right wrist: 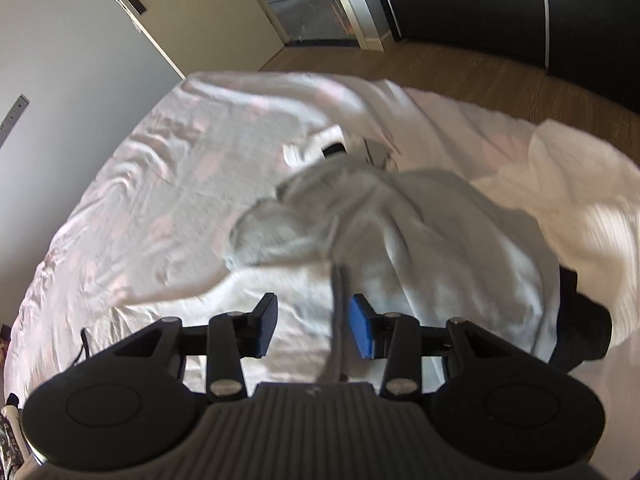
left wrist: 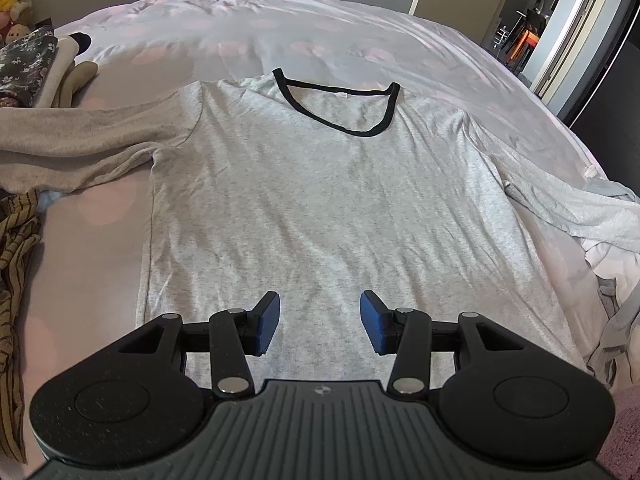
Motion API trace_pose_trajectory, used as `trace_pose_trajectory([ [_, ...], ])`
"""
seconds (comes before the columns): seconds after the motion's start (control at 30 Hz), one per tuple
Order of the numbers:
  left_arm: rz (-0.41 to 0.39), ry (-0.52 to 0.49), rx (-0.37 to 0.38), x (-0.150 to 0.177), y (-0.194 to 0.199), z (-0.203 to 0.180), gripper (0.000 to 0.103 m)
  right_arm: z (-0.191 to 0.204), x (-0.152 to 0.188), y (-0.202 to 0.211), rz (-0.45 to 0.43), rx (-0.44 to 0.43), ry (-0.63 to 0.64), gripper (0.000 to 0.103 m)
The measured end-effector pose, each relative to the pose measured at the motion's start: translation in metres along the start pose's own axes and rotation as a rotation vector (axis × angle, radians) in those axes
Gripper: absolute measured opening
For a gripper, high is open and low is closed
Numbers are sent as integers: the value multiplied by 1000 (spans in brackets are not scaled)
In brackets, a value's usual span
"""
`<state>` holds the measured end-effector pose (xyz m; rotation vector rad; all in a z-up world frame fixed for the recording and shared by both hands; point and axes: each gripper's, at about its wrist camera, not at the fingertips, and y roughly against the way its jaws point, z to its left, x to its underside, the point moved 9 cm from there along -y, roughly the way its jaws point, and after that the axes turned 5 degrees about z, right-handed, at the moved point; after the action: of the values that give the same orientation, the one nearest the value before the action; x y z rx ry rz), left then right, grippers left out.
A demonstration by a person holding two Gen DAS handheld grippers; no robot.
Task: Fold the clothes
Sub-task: 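Grasp a crumpled grey garment from the pile with the right gripper and lift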
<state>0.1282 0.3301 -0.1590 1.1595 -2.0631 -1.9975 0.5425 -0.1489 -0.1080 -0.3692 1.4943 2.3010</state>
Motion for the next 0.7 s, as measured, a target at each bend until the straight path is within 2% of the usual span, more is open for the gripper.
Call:
trace_pose_trajectory([
  [0.13, 9, 18, -7, 4, 0, 4, 43, -4, 9, -12, 11, -12, 1, 42],
  [0.2, 11, 23, -8, 6, 0, 6, 43, 0, 10, -13, 9, -12, 21, 31],
  [0.23, 11, 25, -7, 7, 0, 6, 43, 2, 11, -12, 7, -11, 32, 16],
  [0.3, 10, 28, -6, 8, 1, 6, 43, 4, 8, -9, -3, 0, 46, 11],
  [0.33, 8, 31, -5, 8, 2, 7, 43, 5, 7, -7, -10, 0, 46, 3],
  [0.5, 1, 41, 2, 9, 5, 9, 43, 22, -8, 19, -53, -47, 48, 3],
  [0.7, -19, 61, 19, 10, 12, 14, 43, 68, -60, 55, -157, -30, 109, 3],
])
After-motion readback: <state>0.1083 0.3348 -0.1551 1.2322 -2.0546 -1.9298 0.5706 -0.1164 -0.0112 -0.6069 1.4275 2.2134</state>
